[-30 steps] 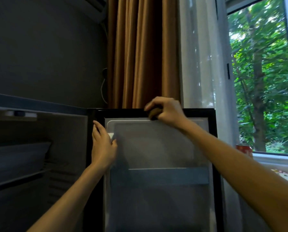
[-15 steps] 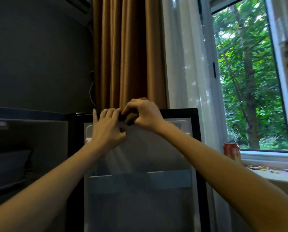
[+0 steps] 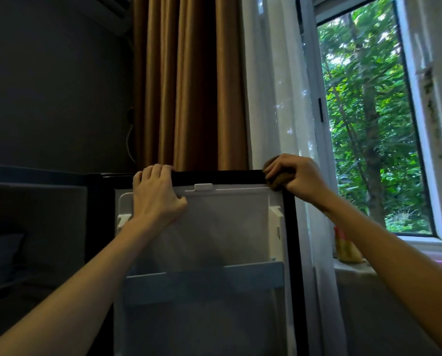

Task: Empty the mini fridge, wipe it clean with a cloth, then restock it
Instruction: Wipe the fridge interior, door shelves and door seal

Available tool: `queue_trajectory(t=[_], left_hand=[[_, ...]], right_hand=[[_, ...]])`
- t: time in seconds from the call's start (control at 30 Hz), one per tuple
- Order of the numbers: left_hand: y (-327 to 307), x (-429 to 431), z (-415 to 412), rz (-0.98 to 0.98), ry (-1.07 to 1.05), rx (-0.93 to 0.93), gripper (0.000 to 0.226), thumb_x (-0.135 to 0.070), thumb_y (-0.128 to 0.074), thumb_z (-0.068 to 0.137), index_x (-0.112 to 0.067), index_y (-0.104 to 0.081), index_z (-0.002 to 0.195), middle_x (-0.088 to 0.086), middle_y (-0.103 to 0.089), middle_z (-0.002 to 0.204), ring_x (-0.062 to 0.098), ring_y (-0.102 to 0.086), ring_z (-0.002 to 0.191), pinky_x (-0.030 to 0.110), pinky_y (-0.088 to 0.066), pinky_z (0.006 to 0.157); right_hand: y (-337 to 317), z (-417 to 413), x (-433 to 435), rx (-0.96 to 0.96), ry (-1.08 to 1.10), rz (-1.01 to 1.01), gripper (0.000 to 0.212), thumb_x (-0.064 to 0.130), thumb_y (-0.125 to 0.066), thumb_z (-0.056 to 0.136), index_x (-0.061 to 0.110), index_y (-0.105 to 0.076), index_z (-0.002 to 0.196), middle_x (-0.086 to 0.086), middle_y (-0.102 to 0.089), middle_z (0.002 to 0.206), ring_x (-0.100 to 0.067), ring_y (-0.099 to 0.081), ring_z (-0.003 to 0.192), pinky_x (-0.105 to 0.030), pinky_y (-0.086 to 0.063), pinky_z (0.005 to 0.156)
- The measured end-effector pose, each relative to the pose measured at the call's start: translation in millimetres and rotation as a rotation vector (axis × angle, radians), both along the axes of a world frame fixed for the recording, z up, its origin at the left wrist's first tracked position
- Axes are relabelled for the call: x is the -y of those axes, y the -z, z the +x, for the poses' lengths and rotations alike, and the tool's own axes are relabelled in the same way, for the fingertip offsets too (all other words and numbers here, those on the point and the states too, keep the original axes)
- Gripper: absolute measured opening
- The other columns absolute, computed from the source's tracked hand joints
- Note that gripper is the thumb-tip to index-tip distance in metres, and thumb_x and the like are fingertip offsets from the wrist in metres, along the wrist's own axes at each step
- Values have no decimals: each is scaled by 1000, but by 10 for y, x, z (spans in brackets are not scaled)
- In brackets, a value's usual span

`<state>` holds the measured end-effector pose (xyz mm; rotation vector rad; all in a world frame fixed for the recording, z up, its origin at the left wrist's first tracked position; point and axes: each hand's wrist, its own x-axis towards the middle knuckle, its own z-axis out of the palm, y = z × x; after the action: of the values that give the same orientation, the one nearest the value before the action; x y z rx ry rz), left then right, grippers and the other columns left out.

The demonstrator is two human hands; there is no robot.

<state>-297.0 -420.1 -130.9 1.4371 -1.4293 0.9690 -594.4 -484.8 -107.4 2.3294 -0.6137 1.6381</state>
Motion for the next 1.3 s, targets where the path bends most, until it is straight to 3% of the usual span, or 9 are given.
queue_trajectory(t=[0.13, 0.37, 0.6, 0.77, 0.9, 1.03, 1.13, 1.2, 1.3], left_hand=[[7, 2, -13, -15, -6, -24, 57, -25, -68, 76, -10, -52, 128, 11, -54, 126, 29, -42, 124, 39, -22, 108], [-18, -23, -7, 7, 1, -24, 57, -22, -70, 75, -10, -52, 128, 13, -55, 125, 31, -44, 123, 41, -25, 107], [-38, -92, -22, 27, 42, -54, 56, -19, -70, 76, -9, -52, 129, 14, -55, 126, 31, -44, 124, 39, -24, 107], [-26, -152, 21, 82, 32, -6, 67, -17, -70, 74, -9, -46, 136, 14, -51, 135, 30, -40, 130, 38, -21, 111], [21, -195, 116, 85, 54, 114, 78, -17, -68, 73, -12, -37, 145, 8, -42, 146, 24, -33, 138, 33, -15, 116], [434, -302, 508, 34, -56, 114, 92, -16, -60, 77, -5, -10, 153, 13, -10, 161, 26, -4, 149, 37, 2, 121], [737, -329, 684, -73, -97, -6, 75, -33, -41, 90, 4, -16, 150, 21, -15, 158, 32, -14, 147, 43, -11, 120], [814, -281, 637, -99, 6, -126, 72, -29, -46, 96, 2, -10, 150, 18, -11, 159, 29, -13, 148, 41, -19, 120], [865, -231, 553, -135, 112, -233, 75, -18, -54, 96, -3, -5, 150, 12, -6, 160, 20, -7, 148, 38, -24, 119]], right_hand=[[-69, 460, -22, -115, -63, -92, 28, -10, -71, 71, 15, -74, 83, 6, -69, 93, -5, -65, 91, -24, -54, 84], [-132, 429, -55, -204, -151, -47, 27, -15, -65, 70, 6, -74, 85, -4, -71, 98, -4, -66, 94, -17, -51, 85], [-13, -350, -105, 18, -120, 146, 43, -24, -57, 58, 12, -71, 76, -6, -73, 94, -19, -69, 99, -36, -58, 83], [-93, -129, -108, 0, -32, 149, 55, -9, -52, 54, 38, -73, 72, 6, -75, 89, -12, -70, 96, -42, -56, 88], [-218, 580, -290, -176, -133, 125, 50, -6, -50, 59, 38, -70, 73, 12, -71, 89, -4, -68, 90, -25, -53, 83], [-416, 876, -224, -289, -93, 136, 54, 6, -41, 49, 48, -70, 68, 19, -70, 83, -13, -69, 93, -36, -55, 85], [-364, 837, -187, -205, -159, 207, 49, 1, -42, 50, 33, -70, 74, 16, -72, 78, -5, -67, 81, -18, -53, 76], [-338, 866, -198, -136, -160, 184, 45, -8, -47, 57, 21, -71, 81, 6, -72, 80, 7, -64, 73, -7, -48, 68], [-446, 906, -166, 240, -205, 98, 54, -26, -45, 68, 11, -67, 102, -2, -71, 86, 7, -65, 73, -9, -50, 68]])
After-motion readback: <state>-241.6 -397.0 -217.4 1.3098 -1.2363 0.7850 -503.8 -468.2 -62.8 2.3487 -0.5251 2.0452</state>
